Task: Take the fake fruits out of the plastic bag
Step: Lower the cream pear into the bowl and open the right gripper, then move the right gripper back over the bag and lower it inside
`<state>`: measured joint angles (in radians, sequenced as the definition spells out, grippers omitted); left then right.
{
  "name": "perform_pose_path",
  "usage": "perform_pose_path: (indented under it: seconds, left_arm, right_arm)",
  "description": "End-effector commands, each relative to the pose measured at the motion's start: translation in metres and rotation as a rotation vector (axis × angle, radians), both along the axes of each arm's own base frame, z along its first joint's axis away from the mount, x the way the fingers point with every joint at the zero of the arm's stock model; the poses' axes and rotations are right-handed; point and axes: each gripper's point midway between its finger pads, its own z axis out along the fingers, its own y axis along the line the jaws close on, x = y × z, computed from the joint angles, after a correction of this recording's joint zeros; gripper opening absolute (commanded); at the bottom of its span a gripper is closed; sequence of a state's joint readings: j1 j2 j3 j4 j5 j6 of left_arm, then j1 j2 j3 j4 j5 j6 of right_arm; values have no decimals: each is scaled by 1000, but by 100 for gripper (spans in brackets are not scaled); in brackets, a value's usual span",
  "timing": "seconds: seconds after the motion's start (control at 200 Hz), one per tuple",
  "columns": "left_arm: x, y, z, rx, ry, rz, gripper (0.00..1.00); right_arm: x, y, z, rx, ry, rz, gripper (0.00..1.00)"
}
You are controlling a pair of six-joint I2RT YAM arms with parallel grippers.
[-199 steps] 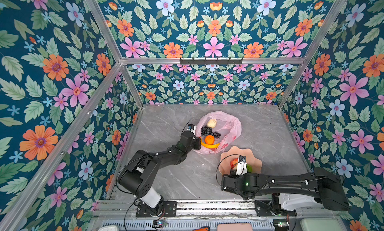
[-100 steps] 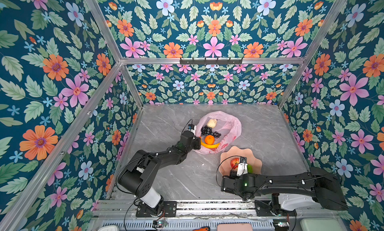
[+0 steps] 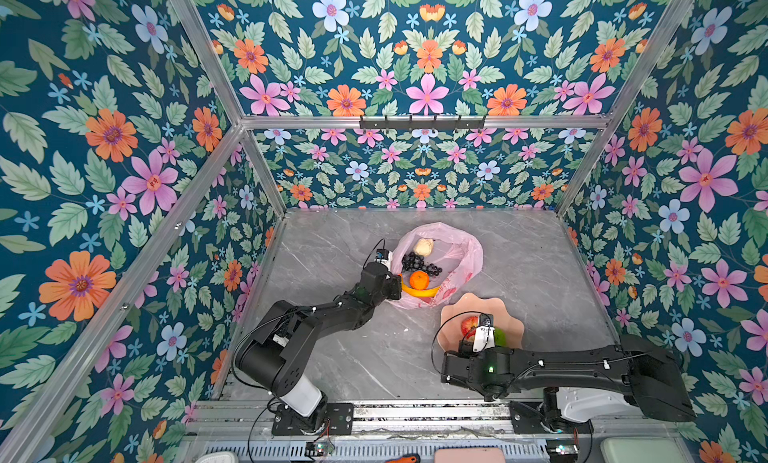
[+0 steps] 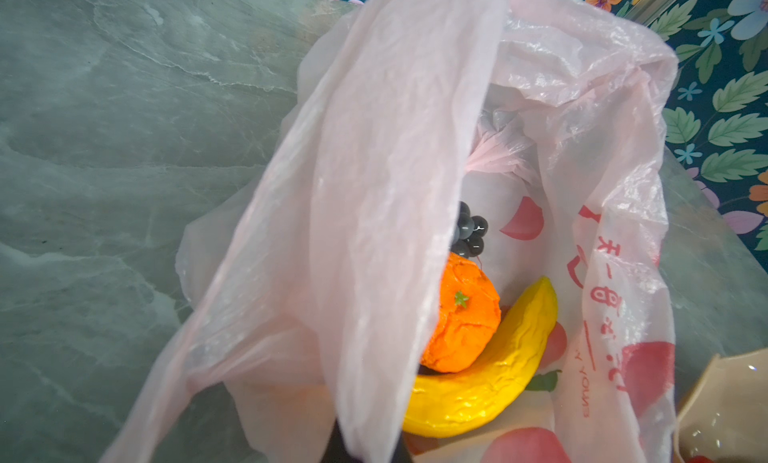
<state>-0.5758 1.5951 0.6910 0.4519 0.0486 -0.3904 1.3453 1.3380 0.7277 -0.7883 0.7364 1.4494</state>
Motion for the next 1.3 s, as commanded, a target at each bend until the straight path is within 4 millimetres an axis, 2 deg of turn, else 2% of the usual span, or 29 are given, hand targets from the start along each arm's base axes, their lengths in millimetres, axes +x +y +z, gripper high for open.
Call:
perform_pose_path:
  seconds: [0.0,0.08,0.19,0.37,0.705,0.83,0.9,1.065,1.15,1.17,1.185,1.3]
  left_arm:
    - [4,0,4,-1,-18,7,0]
    - [4,0,4,-1,-17,6,0]
    - [4,0,3,0,-16,6,0]
    - [4,0,3,-1,-15,6,0]
    - [4,1,3,4,-18,12,0]
    - [4,1,3,3,-17,9,0]
    - [4,0,3,3,-16,9,0]
    - [5,-2,0,7,-2,2,0]
    - [4,-4,0,2,2,-6,0]
    - [4,-4,0,0,3,-6,0]
    - [4,-4,0,0,3,-7,0]
    - [3,-4,0,-4,3,-9,0]
  right_arm:
    - [3,-9,15,-31,-33,-16,83]
    - [7,-10,29,-45,-39,-2,87]
    - [15,-7,46,-37,-36,37,87]
    - [44,6,61,83,13,134,85]
    - [135,19,98,405,-36,148,83]
    - [168,37,123,430,-98,185,83]
    - [186,49,129,436,-93,191,82]
    - [226,73,132,482,-96,174,84]
    - [243,86,123,501,-67,175,84]
    - [246,88,126,513,-69,177,84]
    - [251,91,114,507,-44,172,83]
    - [276,97,95,542,-17,137,82]
